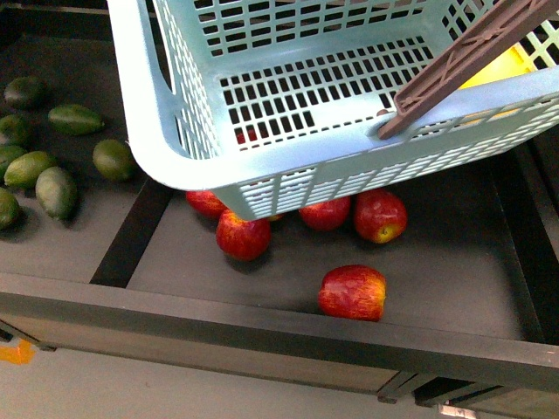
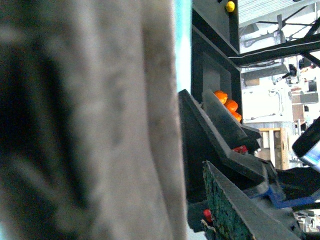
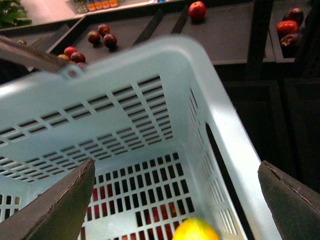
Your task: Pick lemon and mango into basket
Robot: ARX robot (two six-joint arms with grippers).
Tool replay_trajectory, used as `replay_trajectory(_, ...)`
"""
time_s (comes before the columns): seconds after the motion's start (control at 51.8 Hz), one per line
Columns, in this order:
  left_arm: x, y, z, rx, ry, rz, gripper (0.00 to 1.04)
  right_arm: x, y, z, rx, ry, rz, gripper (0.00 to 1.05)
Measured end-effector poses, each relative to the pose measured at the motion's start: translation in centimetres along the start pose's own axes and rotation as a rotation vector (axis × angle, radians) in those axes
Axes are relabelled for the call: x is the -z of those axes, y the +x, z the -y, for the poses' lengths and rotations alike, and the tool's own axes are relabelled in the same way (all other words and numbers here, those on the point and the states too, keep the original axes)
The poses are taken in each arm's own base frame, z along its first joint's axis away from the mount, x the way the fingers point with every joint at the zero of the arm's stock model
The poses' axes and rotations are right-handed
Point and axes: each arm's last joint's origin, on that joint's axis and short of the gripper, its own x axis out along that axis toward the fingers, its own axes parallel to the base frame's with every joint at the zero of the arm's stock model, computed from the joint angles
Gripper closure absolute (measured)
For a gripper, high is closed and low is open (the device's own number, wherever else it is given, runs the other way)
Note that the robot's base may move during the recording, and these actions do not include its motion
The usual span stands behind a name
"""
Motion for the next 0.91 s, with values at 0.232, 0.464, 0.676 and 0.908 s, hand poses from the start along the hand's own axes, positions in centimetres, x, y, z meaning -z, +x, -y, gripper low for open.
replay_trajectory(0.232, 0.0, 0.0, 0.0, -0.003, -0.004, 0.001, 0.77, -0.9, -4.5, 2.4, 0.138, -0.056, 0.188, 0.20)
replay_trajectory(0.464, 0.0, 0.0, 0.0, 0.001, -0.004, -0.004, 0.77, 3.5, -7.8, 2.6, 0.144, -0.141, 0.200, 0.55)
replay_trajectory(0.676, 0.0, 0.0, 0.0, -0.001, -0.003, -0.002, 0.77, 6.4, -10.6, 2.6, 0.146, -0.156, 0.195, 0.90)
replay_trajectory(0.908, 0.0, 0.0, 0.0, 0.000, -0.003, -0.003, 0.77, 8.7, -12.9, 2.5, 0.147, -0.160, 0.190, 1.03)
